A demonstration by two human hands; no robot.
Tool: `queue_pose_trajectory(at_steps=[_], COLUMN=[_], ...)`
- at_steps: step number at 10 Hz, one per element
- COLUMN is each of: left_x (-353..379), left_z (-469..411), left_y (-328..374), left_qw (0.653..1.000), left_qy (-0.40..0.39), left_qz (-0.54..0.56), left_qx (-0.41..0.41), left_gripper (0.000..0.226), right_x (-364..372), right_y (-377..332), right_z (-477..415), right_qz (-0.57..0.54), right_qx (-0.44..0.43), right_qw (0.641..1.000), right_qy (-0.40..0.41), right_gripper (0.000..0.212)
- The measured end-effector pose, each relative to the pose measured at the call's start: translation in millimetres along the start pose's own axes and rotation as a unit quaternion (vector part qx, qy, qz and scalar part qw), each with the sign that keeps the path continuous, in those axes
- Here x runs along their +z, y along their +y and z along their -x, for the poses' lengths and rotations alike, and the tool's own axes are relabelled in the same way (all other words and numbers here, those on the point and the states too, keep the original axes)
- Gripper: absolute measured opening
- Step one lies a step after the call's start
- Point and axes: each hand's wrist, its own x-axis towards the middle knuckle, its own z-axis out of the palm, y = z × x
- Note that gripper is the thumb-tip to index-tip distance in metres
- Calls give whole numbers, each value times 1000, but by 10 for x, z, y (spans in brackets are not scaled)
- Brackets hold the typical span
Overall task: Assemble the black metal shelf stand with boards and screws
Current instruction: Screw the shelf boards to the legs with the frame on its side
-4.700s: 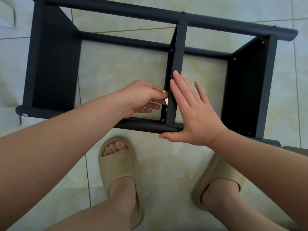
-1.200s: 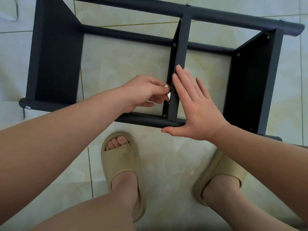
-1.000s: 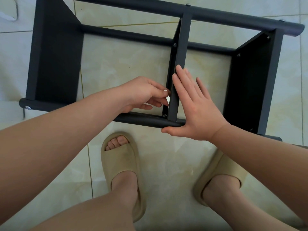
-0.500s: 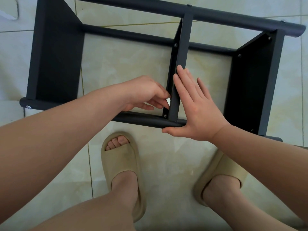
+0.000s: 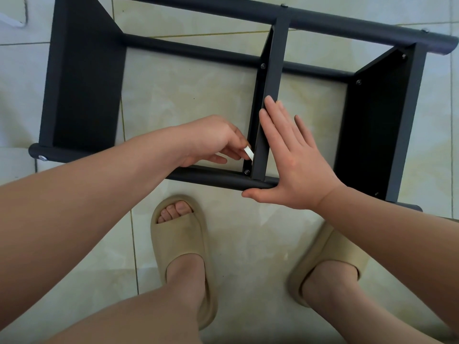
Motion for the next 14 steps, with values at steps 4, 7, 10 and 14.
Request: queue_pose_trajectory(at_steps=[4, 7, 10, 14], left_x=[-61, -58, -85, -53], left_z=[88, 148, 136, 47], left_y=[-73, -123, -44, -46], left_qw=[997, 990, 972, 998], left_qy=[0, -15, -11, 1], left_qz=[-79, -132, -227, -22], left_qx=[11, 37, 55, 62], left_gripper=[15, 16, 11, 11], right_x=[8, 20, 13, 12], right_y=[5, 4, 0, 3], right_z=[4, 6, 4, 8], right_qz=[2, 3, 6, 4], right_qx=[1, 0, 1, -1], right_qw=[1000, 1000, 1000, 1000], right_qy=[2, 7, 3, 4], right_gripper=[129, 127, 127, 128])
